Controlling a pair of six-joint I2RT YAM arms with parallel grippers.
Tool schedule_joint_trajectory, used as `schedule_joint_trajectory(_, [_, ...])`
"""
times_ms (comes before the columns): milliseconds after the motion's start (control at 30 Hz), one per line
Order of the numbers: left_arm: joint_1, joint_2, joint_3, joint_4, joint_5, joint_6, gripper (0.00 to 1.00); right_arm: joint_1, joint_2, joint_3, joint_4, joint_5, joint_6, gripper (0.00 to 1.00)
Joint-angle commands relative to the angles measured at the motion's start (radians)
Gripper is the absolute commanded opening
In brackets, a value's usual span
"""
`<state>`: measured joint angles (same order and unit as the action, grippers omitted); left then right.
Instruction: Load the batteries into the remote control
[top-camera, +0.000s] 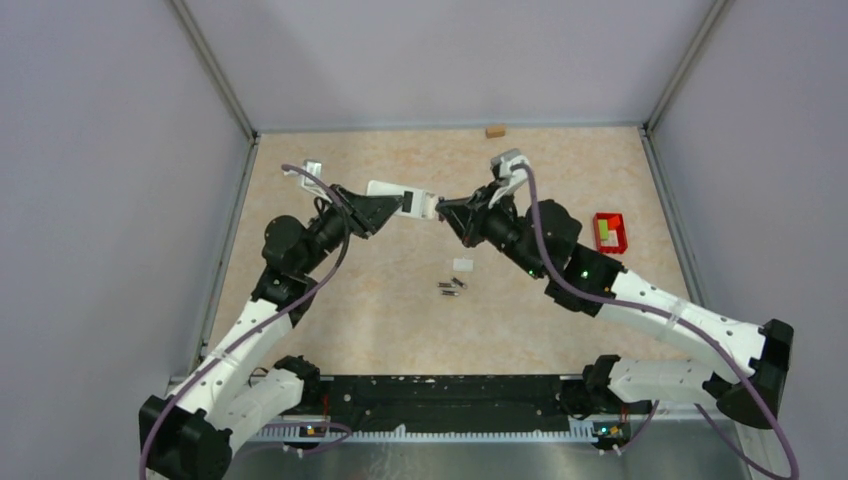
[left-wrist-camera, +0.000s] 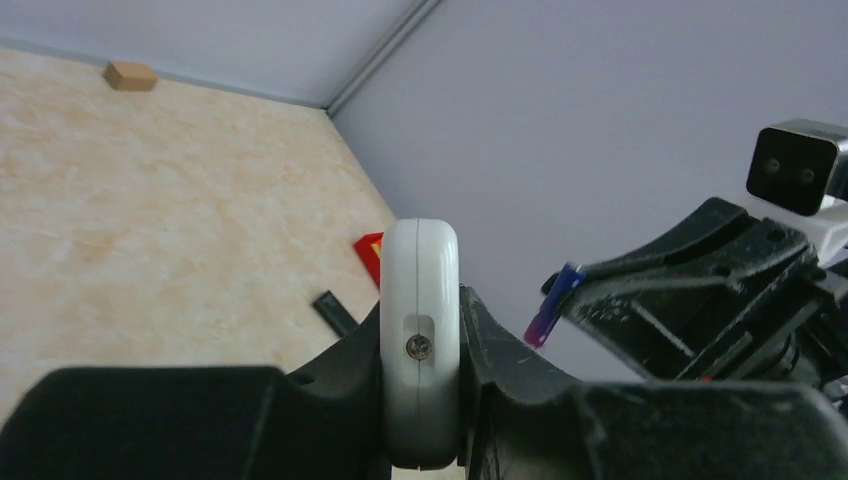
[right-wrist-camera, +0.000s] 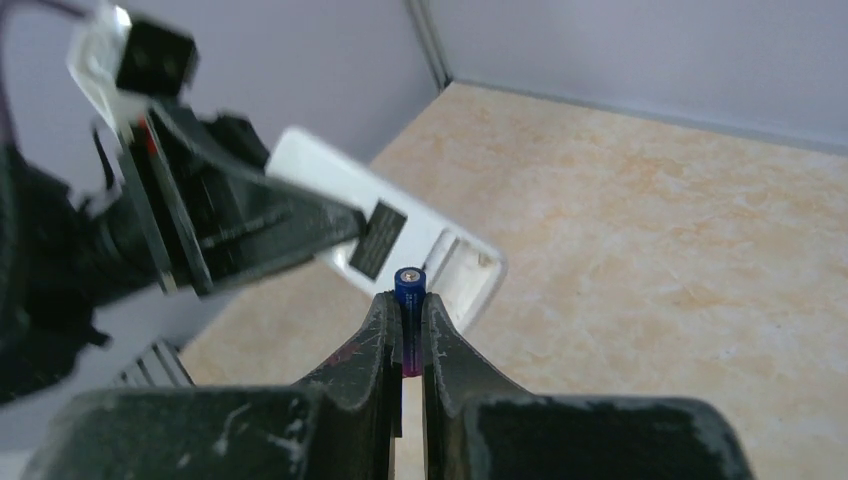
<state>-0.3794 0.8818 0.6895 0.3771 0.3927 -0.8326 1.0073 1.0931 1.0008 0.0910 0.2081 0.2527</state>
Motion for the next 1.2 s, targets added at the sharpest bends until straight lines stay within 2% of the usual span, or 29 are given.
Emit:
schedule_joint_trajectory(0, [0.0, 0.058, -0.094, 0.406, 0.046, -0.361, 0.0, 0.003, 0.0, 0.164, -0.173, 0.253, 0.333, 0.0])
schedule_joint_trajectory(100, [0.0, 0.107, -0.101, 0.514, 0.057, -0.467, 0.0, 0.003, -0.003, 0.207, -0.238, 0.323, 0.404, 0.0])
schedule_joint_trajectory(400, [-0.008, 0.141, -0.096, 0.593, 0.016, -0.576, 0.0, 0.002, 0.08, 0.315, -0.316, 0.339, 0.408, 0.0])
schedule_joint_trajectory(733, [-0.021, 0.169, -0.098, 0.623, -0.021, -0.609, 0.0, 0.002, 0.152, 0.394, -0.32, 0.31, 0.365, 0.0])
schedule_joint_trajectory(900, [-0.021, 0.174, -0.099, 0.623, -0.033, -0.596, 0.0, 0.004, 0.127, 0.364, -0.269, 0.274, 0.36, 0.0])
schedule_joint_trajectory(1167, [-0.021, 0.178, -0.095, 0.604, -0.039, -0.565, 0.0, 0.002, 0.11, 0.37, -0.279, 0.263, 0.375, 0.0])
